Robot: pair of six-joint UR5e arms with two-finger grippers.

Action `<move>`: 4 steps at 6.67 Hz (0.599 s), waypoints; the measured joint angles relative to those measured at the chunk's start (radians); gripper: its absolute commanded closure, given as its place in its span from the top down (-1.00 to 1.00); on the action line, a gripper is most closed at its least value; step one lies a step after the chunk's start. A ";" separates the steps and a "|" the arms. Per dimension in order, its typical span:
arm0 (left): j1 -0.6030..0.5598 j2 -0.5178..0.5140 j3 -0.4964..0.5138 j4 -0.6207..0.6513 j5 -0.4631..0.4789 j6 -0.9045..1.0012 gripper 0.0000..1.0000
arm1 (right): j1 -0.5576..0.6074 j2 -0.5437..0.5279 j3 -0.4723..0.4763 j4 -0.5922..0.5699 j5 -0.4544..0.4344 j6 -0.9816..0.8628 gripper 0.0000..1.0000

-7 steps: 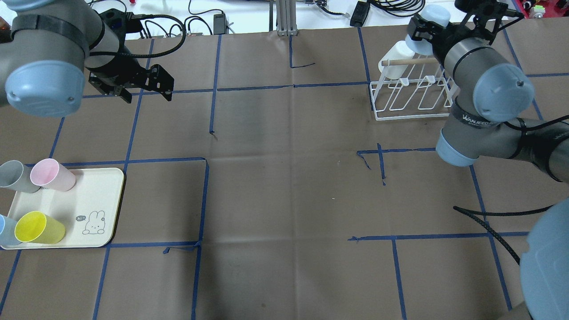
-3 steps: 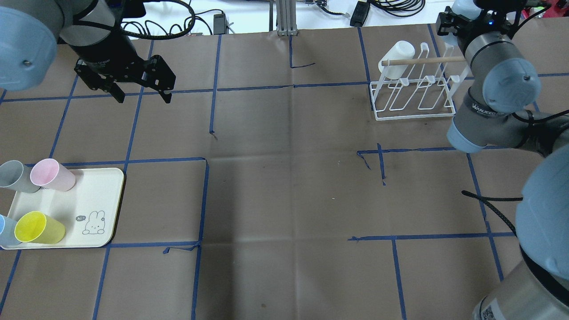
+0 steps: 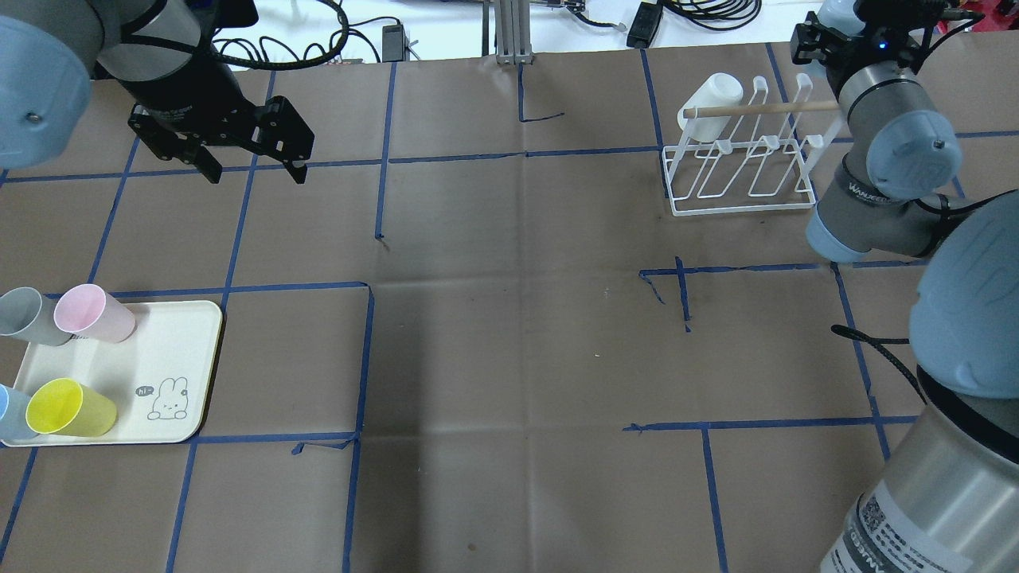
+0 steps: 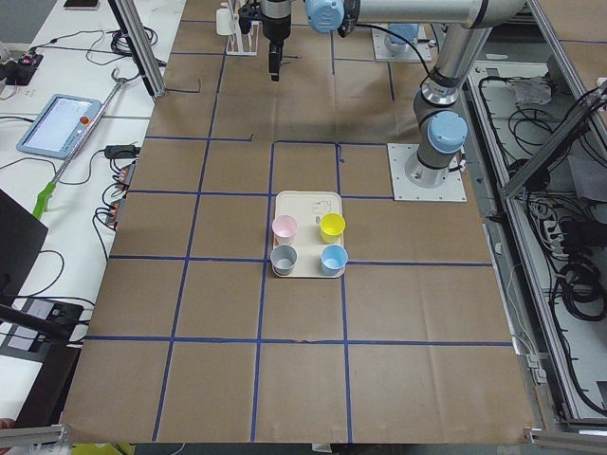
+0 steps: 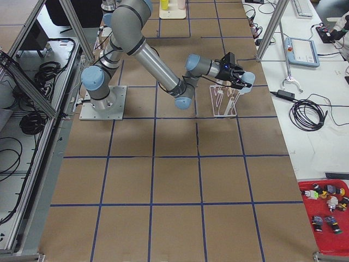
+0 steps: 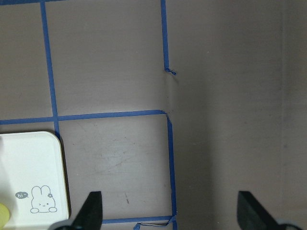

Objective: Transfer IKEA cup to right arm and place on rack

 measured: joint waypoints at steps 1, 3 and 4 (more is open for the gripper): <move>-0.001 0.000 0.000 0.001 0.000 0.000 0.98 | -0.005 0.015 0.000 -0.004 0.010 -0.004 -0.81; -0.001 -0.001 -0.001 0.002 0.001 -0.001 0.98 | -0.007 0.041 0.001 -0.014 0.015 -0.006 -0.81; -0.002 -0.001 -0.001 0.002 0.001 -0.002 0.98 | -0.007 0.049 0.001 -0.017 0.015 -0.007 -0.80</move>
